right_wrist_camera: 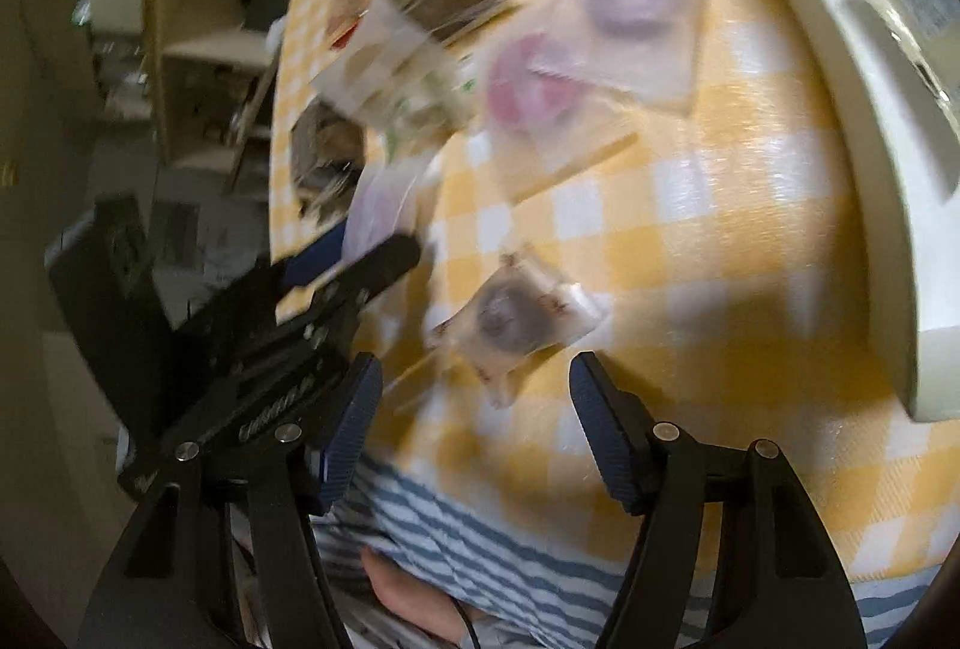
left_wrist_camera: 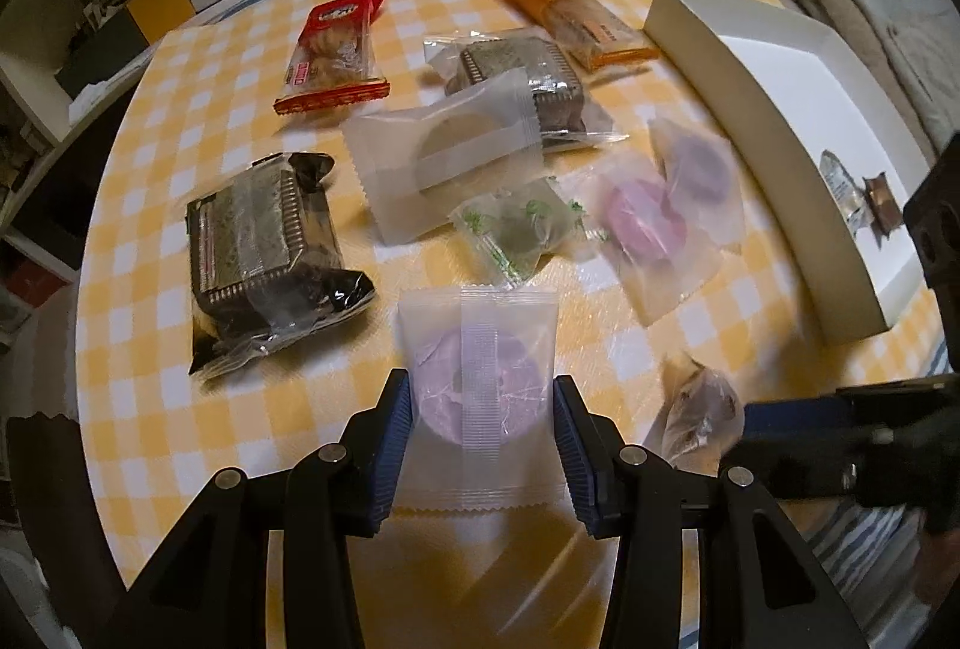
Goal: Organize snacks
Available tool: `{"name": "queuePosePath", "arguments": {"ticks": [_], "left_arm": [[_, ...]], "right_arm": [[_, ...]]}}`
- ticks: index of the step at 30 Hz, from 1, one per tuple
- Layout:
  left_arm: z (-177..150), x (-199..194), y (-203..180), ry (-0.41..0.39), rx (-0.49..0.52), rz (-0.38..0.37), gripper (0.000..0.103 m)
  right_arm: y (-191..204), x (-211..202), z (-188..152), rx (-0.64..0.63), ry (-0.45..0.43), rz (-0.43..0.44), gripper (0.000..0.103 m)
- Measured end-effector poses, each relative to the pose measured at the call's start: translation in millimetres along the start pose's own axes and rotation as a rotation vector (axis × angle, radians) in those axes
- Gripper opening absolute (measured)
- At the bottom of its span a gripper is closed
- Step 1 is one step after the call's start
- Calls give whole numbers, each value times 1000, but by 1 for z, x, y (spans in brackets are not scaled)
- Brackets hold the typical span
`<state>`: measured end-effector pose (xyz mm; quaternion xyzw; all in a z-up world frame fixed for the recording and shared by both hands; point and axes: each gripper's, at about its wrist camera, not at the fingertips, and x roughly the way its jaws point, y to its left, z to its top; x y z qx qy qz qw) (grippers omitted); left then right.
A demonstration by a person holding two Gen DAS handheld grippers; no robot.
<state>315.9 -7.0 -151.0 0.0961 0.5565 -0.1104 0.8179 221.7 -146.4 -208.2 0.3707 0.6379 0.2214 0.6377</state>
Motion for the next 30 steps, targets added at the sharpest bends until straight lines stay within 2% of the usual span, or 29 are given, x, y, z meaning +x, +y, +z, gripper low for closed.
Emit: {"name": "queuePosePath", "arguments": {"ticks": [7, 10, 14, 23, 30], "left_arm": [[-6, -7, 0, 6, -16, -3, 45], [-9, -8, 1, 17, -21, 7, 45], [-12, -16, 6, 12, -47, 24, 45], [-18, -40, 14, -33, -116, 16, 45], [-25, -65, 17, -93, -152, 6, 45]], "right_arm": [[1, 4, 9, 37, -33, 56, 64], [9, 14, 10, 17, -46, 24, 63], [11, 15, 10, -13, -58, -16, 57], [26, 21, 5, -169, -67, -182, 28], [44, 11, 2, -278, -126, -205, 27]]}}
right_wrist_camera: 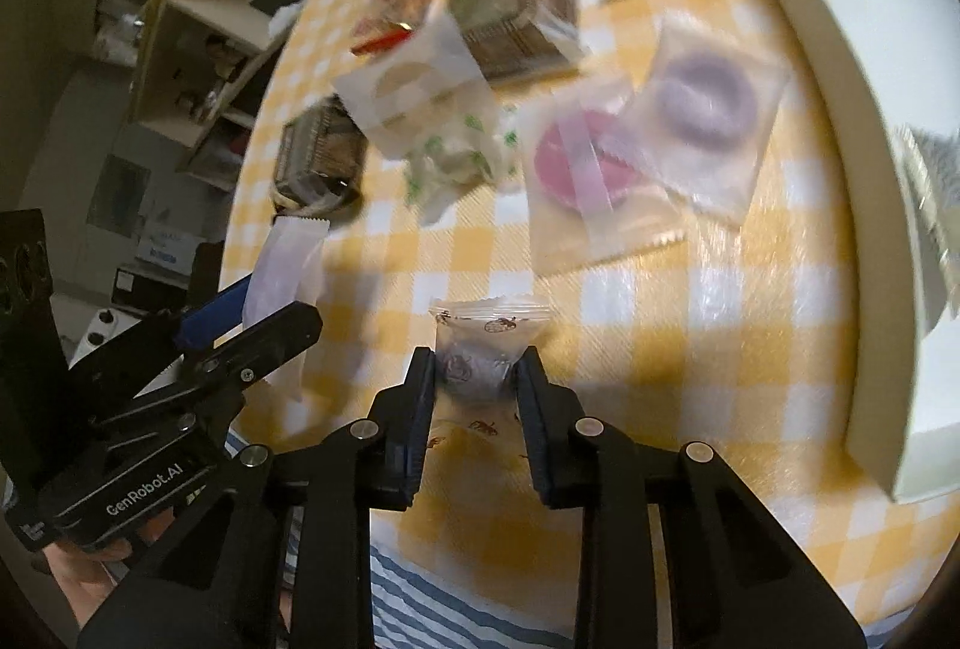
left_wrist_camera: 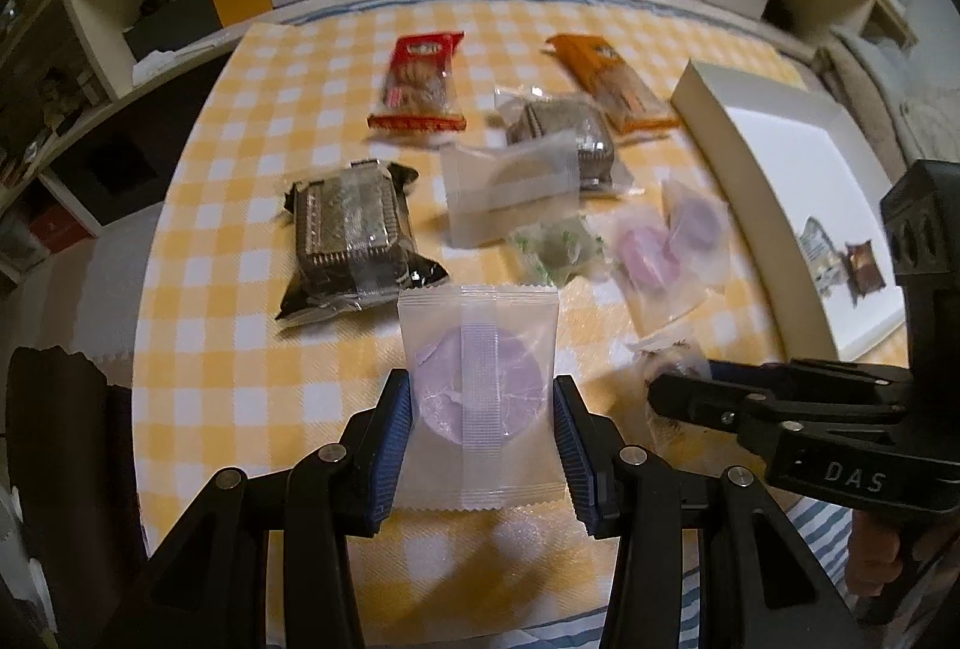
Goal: Organize snacks
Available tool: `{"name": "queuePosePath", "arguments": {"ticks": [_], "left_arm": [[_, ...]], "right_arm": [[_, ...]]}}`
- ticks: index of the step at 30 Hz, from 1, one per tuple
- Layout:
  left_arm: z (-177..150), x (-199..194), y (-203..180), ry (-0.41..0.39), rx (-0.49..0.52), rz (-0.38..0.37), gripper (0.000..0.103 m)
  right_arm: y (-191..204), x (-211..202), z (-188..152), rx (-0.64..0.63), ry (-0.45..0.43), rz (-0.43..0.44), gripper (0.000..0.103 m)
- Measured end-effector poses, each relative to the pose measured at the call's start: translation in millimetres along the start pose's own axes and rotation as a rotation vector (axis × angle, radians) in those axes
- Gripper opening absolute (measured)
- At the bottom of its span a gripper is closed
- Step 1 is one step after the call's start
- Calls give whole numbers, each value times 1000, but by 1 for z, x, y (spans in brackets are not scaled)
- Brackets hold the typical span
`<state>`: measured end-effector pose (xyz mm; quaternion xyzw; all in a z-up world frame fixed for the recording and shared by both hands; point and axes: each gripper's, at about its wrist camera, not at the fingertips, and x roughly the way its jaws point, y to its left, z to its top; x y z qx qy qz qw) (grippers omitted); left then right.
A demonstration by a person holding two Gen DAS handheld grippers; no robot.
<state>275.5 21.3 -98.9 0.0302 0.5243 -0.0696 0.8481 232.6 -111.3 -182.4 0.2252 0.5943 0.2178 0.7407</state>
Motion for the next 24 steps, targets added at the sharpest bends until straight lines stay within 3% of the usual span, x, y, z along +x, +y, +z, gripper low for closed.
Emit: {"name": "queuePosePath", "arguments": {"ticks": [10, 24], "left_arm": [[4, -44, -1, -113, -60, -5, 45], [6, -125, -48, -279, -41, -86, 45]], "right_arm": [[28, -58, 7, -191, -178, -76, 27], [25, -161, 20, -277, -352, -155, 27]]}}
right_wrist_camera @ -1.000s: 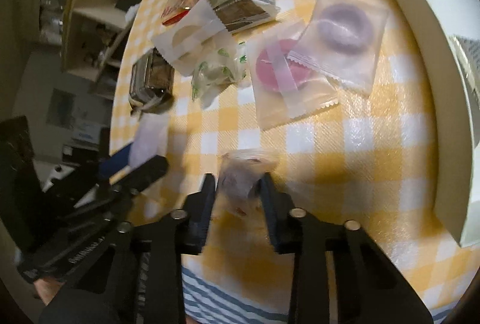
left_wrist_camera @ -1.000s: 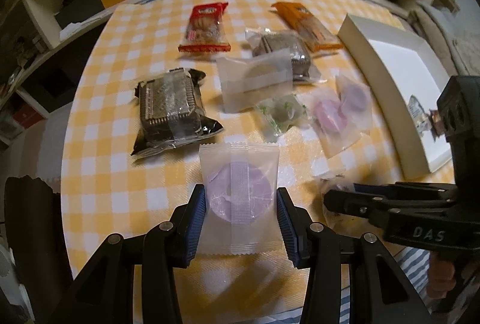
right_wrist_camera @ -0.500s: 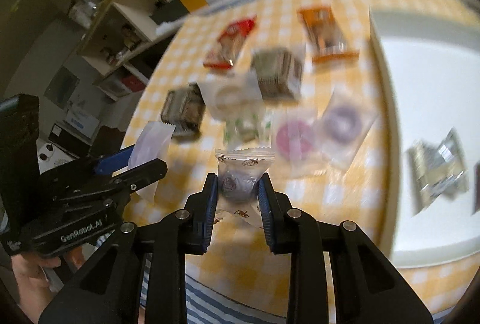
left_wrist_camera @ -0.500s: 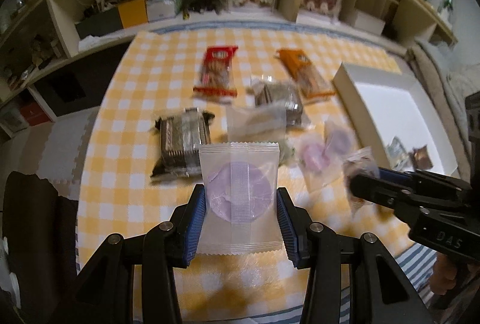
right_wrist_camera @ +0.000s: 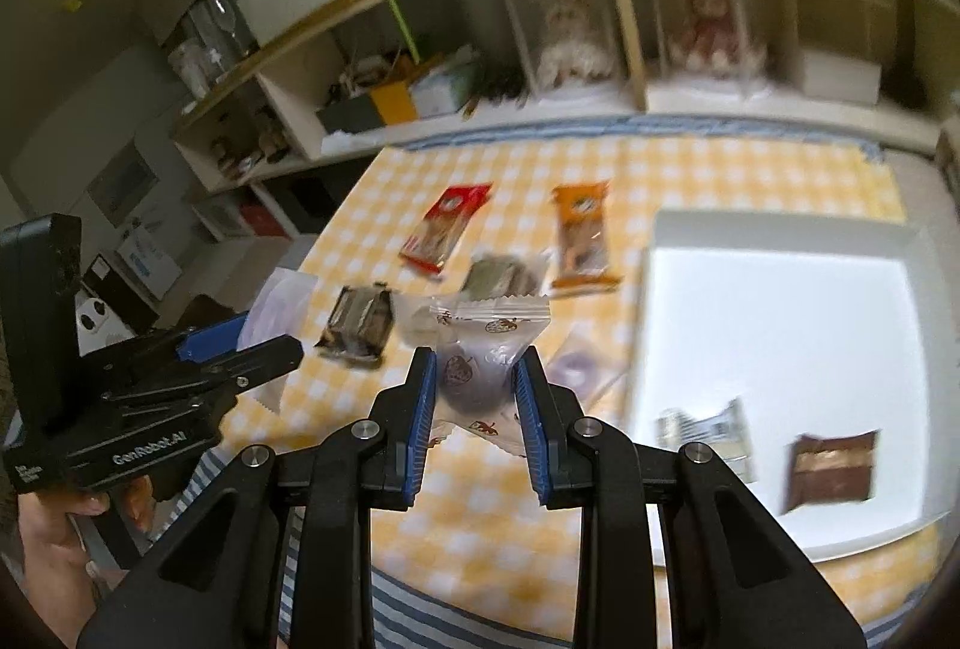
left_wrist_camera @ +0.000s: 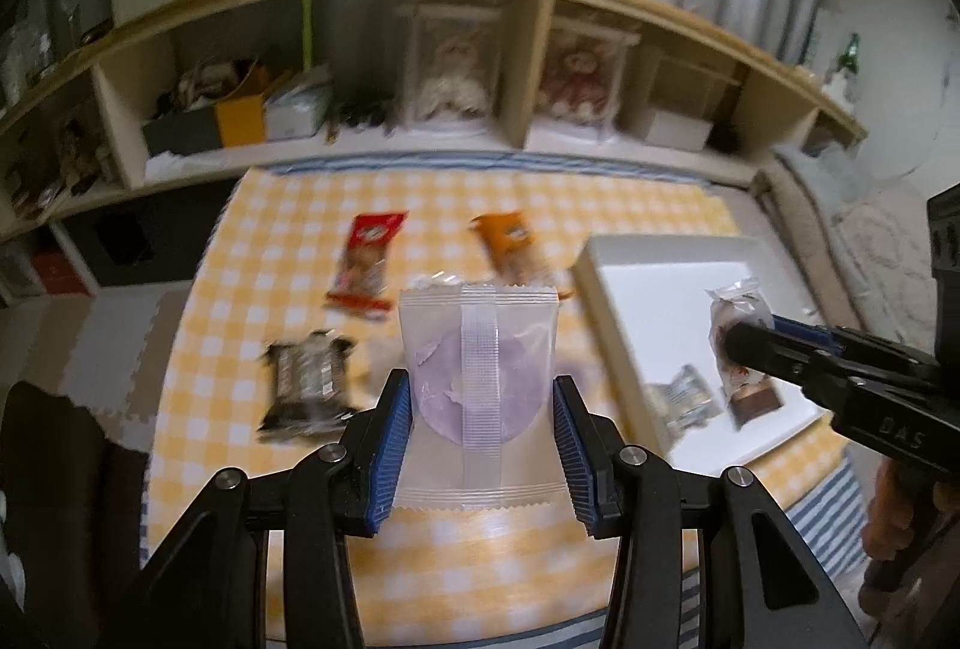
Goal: Organize snacks
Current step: 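Carry both pouches over the white tray and lower them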
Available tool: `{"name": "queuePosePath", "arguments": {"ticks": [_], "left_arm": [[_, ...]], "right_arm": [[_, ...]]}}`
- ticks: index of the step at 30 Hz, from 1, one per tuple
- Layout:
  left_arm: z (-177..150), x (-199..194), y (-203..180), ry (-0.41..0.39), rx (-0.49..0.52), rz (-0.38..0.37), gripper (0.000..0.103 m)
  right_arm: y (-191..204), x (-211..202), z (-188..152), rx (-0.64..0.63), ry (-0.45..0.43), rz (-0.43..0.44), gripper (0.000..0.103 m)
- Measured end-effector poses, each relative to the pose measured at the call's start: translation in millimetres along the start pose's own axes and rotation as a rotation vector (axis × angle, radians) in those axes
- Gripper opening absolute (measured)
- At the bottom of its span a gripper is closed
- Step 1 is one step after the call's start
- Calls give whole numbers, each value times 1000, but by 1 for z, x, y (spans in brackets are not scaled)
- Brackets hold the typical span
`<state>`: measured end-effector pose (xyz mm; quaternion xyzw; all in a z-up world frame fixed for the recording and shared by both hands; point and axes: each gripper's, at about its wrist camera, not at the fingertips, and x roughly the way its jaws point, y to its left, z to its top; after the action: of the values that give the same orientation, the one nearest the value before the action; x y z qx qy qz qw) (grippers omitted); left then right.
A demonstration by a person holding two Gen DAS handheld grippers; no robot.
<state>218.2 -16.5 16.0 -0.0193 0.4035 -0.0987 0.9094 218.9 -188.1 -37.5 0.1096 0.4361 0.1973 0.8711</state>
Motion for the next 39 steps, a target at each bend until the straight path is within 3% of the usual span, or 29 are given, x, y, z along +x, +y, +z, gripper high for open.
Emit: {"name": "queuePosePath", "arguments": {"ticks": [8, 16, 31, 39], "left_arm": [[14, -5, -51, -25, 43, -89, 45], [26, 22, -112, 1, 85, -172, 45], [33, 150, -229, 158, 41, -370, 45], [20, 246, -273, 296, -85, -532, 45]], "right_arm": [[-54, -46, -1, 32, -33, -98, 27], [-115, -87, -9, 74, -57, -182, 27], [-221, -130, -40, 169, -23, -281, 27], [-263, -139, -58, 227, -15, -300, 27]]}}
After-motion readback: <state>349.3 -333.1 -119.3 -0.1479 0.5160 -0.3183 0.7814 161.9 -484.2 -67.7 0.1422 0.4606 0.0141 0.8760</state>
